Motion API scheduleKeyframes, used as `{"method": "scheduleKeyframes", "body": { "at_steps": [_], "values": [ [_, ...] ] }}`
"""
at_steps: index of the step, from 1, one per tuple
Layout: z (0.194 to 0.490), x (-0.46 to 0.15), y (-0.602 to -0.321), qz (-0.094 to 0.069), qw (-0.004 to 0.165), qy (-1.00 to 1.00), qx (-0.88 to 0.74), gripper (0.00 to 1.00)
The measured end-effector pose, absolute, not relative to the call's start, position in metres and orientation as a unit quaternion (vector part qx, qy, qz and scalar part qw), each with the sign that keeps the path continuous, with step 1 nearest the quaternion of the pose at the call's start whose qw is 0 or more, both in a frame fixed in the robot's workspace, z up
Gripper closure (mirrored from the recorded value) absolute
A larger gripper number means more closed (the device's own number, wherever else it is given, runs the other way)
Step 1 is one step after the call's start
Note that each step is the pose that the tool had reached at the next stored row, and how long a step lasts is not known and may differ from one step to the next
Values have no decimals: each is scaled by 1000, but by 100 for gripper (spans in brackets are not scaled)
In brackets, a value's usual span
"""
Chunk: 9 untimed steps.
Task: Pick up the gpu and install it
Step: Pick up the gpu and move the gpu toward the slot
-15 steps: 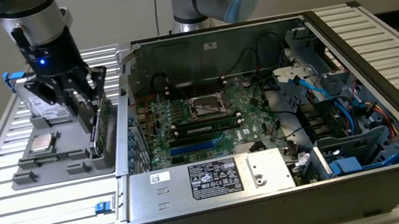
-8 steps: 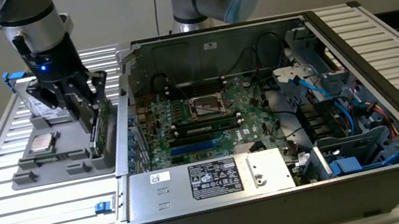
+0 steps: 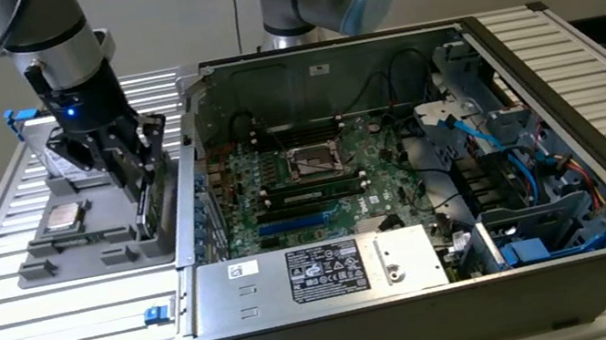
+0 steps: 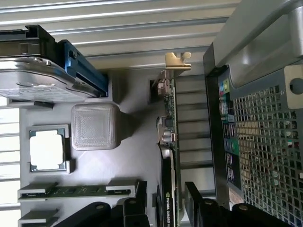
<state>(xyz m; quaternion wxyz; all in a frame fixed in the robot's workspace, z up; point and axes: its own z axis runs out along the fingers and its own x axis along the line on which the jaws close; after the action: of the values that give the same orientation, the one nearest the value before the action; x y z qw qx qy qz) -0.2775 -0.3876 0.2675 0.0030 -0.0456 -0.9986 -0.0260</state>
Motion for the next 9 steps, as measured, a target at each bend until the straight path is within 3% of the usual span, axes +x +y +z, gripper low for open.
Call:
{"method": "scheduleKeyframes", "body": {
  "at_steps": [9],
  "values": [
    [257, -280, -389, -33, -8, -998, -45, 55]
  ]
}}
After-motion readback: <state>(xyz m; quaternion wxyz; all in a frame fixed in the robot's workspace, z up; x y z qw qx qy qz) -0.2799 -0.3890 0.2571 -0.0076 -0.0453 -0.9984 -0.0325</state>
